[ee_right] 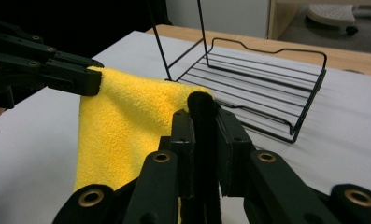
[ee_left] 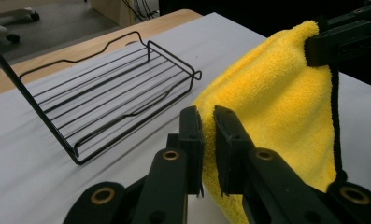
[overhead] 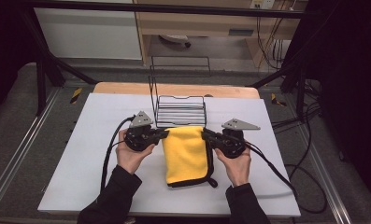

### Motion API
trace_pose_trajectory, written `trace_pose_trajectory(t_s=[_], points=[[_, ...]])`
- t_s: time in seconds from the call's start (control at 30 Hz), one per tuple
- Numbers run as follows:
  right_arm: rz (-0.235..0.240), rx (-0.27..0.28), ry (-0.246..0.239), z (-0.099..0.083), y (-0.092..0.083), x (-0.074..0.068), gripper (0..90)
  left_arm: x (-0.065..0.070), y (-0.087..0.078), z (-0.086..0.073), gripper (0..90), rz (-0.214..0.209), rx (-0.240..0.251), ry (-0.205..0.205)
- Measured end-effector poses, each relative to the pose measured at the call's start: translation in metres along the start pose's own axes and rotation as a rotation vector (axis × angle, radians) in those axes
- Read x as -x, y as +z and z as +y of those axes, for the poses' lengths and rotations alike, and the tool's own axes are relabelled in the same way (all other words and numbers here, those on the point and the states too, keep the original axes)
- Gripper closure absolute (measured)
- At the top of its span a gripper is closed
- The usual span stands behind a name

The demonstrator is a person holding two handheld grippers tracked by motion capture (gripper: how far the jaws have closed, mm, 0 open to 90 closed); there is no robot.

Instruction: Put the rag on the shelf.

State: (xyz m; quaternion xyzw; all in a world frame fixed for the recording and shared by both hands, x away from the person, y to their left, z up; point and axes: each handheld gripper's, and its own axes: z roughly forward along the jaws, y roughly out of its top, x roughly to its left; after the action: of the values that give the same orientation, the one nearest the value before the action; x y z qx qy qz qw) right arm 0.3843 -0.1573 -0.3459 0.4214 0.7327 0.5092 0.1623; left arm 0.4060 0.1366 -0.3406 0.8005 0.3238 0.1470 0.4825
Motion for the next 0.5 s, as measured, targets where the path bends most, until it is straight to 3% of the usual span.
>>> trace_pose_trajectory(t_s=[0.5], points=[[-0.014, 0.103, -0.038, 0.023, -0.011, -0.01, 79.7, 0.002, -0.021, 0.022, 81.9, 0.034, 0.096, 0.034]])
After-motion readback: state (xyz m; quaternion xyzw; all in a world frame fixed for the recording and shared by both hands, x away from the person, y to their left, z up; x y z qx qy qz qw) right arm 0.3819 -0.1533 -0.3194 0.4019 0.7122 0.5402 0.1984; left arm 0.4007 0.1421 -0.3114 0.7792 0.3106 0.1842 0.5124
